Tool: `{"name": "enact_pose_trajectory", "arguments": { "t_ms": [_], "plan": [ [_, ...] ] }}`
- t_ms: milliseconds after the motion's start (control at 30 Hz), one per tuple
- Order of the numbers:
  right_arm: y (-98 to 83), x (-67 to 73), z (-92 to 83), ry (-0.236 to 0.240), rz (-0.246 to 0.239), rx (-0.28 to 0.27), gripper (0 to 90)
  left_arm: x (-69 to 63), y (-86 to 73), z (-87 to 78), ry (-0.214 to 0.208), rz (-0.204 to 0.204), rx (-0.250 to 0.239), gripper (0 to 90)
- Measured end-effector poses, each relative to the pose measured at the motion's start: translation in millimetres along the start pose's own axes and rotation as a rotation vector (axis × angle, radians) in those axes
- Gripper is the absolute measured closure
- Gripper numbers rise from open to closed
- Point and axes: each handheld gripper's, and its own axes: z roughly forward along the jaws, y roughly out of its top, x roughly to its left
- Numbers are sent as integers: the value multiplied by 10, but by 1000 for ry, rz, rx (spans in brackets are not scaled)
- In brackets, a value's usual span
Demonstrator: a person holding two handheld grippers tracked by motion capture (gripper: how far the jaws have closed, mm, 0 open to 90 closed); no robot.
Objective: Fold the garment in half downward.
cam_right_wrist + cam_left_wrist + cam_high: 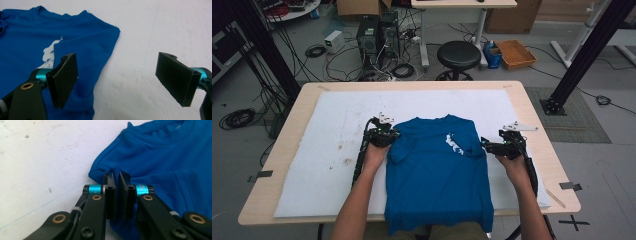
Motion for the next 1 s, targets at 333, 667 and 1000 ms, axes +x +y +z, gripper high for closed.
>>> {"name": "enact_pose_trajectory", "arguments": {
  "t_ms": [333,667,1000],
  "plan": [
    [394,-75,652,-45,13,162,300,-5,-7,4,6,-48,-5,842],
    [361,-23,879,-16,-33,182,689,35,-15,0,-16,-107,-7,844],
    [408,61,592,37,-77,78,888,152,-15,-234,-110,-237,-145,850]
  ]
}}
